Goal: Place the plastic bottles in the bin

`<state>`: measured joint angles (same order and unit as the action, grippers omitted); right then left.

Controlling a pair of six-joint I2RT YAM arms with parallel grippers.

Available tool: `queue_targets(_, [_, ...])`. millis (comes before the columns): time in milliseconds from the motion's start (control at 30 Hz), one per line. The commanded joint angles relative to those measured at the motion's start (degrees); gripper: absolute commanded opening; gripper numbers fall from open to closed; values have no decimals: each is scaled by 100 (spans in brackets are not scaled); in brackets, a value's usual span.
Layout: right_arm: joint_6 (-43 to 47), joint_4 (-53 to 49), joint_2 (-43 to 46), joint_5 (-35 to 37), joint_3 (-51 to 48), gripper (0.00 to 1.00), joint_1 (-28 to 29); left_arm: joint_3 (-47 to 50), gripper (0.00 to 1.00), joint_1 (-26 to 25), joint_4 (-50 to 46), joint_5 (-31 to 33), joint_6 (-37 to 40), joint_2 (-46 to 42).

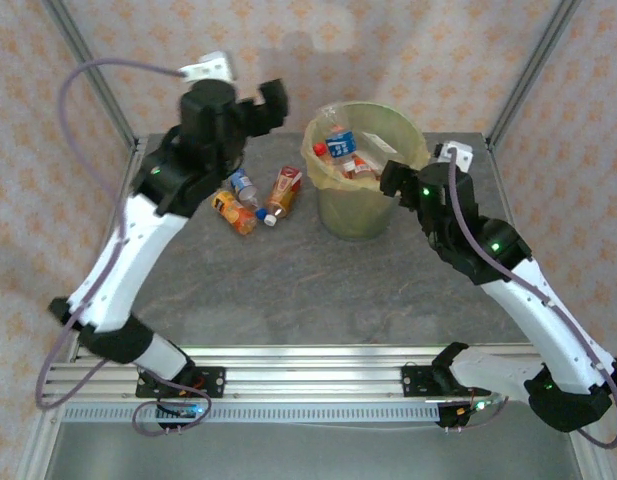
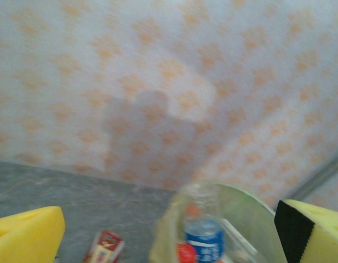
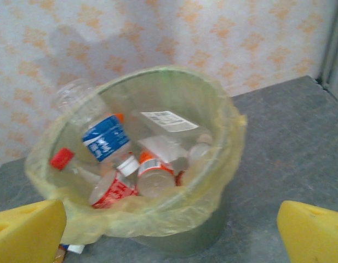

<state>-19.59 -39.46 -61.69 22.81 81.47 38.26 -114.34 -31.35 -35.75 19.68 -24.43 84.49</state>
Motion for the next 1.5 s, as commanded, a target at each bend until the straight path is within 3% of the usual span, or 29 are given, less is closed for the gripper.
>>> queue_targets(0, [270, 123, -117, 66, 311, 99, 195, 1047, 100, 681, 366, 321, -414, -635])
queue_targets(200, [264, 73, -418, -16, 484, 99, 331, 2304, 100, 1938, 27, 69, -1028, -1164])
queue_targets(433, [152, -63, -583, -6, 594, 99, 340, 2629, 100, 2915, -199, -1259, -1201, -338])
queue_targets(633, [50, -114, -547, 55, 538, 99, 348, 2744, 100, 3056, -6, -1961, -1491, 731])
queue_targets(1000, [-13, -65, -400, 206, 345, 99, 341, 2638, 97, 3048, 279, -2485, -1798, 2241])
queue_targets(1467, [22, -60, -495, 285, 371, 99, 341, 2706, 90, 3047, 453, -2618, -2000, 3098])
